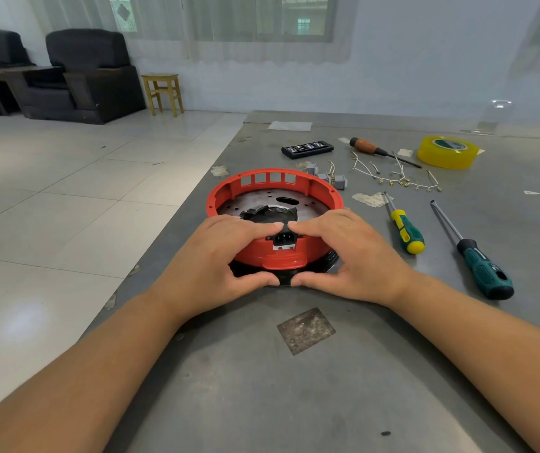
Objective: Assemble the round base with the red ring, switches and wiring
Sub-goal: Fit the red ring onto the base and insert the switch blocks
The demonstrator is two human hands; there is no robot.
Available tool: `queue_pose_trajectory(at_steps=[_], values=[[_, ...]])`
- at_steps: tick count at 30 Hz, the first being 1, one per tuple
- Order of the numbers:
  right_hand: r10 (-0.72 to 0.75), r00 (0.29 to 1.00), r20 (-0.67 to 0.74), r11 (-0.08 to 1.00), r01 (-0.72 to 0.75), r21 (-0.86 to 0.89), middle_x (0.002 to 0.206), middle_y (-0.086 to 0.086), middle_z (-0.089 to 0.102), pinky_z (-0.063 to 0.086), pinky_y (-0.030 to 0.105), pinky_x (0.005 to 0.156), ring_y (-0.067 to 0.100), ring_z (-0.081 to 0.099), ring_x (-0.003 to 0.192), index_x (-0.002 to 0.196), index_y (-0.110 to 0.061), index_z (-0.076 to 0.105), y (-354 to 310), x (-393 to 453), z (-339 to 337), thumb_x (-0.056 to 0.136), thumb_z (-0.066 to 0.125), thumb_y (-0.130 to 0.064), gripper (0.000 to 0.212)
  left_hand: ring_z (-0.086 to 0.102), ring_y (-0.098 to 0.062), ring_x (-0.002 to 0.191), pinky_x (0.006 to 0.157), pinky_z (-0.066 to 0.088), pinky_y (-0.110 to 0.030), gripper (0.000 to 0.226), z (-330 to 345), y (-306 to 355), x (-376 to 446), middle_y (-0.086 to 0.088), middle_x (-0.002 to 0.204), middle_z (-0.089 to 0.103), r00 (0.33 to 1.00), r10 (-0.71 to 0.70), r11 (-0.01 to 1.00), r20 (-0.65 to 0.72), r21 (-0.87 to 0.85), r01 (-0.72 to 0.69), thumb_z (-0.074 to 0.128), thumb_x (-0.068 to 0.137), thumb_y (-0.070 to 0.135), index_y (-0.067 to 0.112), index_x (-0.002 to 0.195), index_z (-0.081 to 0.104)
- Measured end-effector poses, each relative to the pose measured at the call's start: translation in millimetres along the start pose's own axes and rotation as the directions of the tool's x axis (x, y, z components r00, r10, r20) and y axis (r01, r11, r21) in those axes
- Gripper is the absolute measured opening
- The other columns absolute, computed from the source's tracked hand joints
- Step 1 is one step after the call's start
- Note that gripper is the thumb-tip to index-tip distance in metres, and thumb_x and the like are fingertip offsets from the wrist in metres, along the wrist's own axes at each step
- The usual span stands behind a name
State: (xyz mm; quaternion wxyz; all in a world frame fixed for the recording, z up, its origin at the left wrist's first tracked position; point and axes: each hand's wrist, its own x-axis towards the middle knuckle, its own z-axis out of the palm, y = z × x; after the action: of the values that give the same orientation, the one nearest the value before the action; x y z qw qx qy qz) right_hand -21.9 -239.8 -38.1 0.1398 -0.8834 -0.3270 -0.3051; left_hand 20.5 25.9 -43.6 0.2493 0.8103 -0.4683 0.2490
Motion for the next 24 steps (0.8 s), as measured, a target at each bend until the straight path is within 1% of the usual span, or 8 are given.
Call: queue_pose_trajectory(at_steps=[3,5,7,8,12,18,21,24], values=[[-0.032,0.999,-0.014,0.998,0.032,-0.051,0.118,0.002,0.071,0.049,0.041,0.1,0.021,0.065,0.11,0.135,-0.012,0.062,4,0,3,0.086,0.077,-0.05,0.064,0.059,-0.01,0.121,0.114,0.033,-0.025,0.069,5,-4,-1,0.008,0.129,0.069,1.0,0.016,0.999,0.001,0.038,-0.016,0.075,0.085,0.055,0.024,0.145,0.057],[-0.05,0.998,-0.034,0.997,0.048,-0.057,0.117,0.003,0.071,0.05,0.043,0.098,0.023,0.067,0.108,0.134,-0.011,0.062,6,1,7,0.086,0.077,-0.049,0.063,0.06,-0.01,0.116,0.11,0.037,-0.03,0.067,9,-4,-1,0.012,0.125,0.068,0.999,0.018,0.999,-0.035,0.041,-0.017,0.078,0.084,0.051,0.023,0.142,0.059],[-0.062,0.997,-0.05,0.997,0.059,-0.054,0.117,0.004,0.071,0.05,0.045,0.098,0.024,0.068,0.108,0.133,-0.009,0.062,8,0,11,0.086,0.077,-0.049,0.063,0.06,-0.009,0.113,0.108,0.038,-0.032,0.064,11,-4,-1,0.018,0.122,0.063,0.998,0.025,0.999,-0.056,0.032,-0.023,0.076,0.084,0.051,0.024,0.14,0.059],[-0.07,0.996,-0.058,0.996,0.068,-0.051,0.117,0.005,0.071,0.05,0.045,0.097,0.025,0.067,0.108,0.131,-0.008,0.063,9,0,12,0.087,0.077,-0.049,0.062,0.06,-0.009,0.113,0.108,0.038,-0.032,0.062,12,-3,-1,0.018,0.123,0.063,0.998,0.026,0.999,-0.062,0.024,-0.024,0.075,0.085,0.05,0.025,0.139,0.059],[-0.091,0.994,-0.068,0.996,0.089,-0.03,0.117,0.007,0.071,0.049,0.047,0.098,0.025,0.067,0.11,0.126,-0.006,0.064,13,-2,17,0.088,0.077,-0.046,0.056,0.061,-0.011,0.114,0.107,0.041,-0.036,0.058,12,-3,-2,0.008,0.125,0.071,0.998,-0.006,1.0,-0.063,0.002,0.006,0.075,0.085,0.048,0.023,0.136,0.064],[-0.085,0.992,-0.092,0.996,0.085,-0.001,0.115,0.006,0.072,0.049,0.047,0.095,0.024,0.067,0.108,0.125,-0.007,0.066,14,-3,18,0.087,0.08,-0.042,0.053,0.063,-0.011,0.115,0.107,0.04,-0.034,0.053,13,0,0,0.009,0.123,0.07,0.997,-0.023,1.0,-0.08,-0.022,0.021,0.075,0.084,0.045,0.02,0.131,0.068],[-0.077,0.993,-0.093,0.997,0.078,0.011,0.114,0.006,0.072,0.048,0.047,0.095,0.025,0.066,0.108,0.125,-0.008,0.067,13,-2,17,0.087,0.08,-0.04,0.052,0.065,-0.019,0.118,0.104,0.044,-0.042,0.051,12,0,1,0.003,0.123,0.071,0.997,-0.022,1.0,-0.07,-0.011,0.021,0.076,0.083,0.044,0.018,0.127,0.07],[-0.071,0.994,-0.088,0.997,0.073,0.016,0.113,0.007,0.071,0.048,0.048,0.094,0.026,0.067,0.107,0.125,-0.007,0.067,11,-1,17,0.087,0.081,-0.039,0.052,0.062,-0.023,0.119,0.099,0.047,-0.048,0.05,11,1,3,-0.002,0.124,0.068,0.998,-0.029,1.0,-0.061,0.003,0.029,0.074,0.083,0.045,0.016,0.122,0.072]])
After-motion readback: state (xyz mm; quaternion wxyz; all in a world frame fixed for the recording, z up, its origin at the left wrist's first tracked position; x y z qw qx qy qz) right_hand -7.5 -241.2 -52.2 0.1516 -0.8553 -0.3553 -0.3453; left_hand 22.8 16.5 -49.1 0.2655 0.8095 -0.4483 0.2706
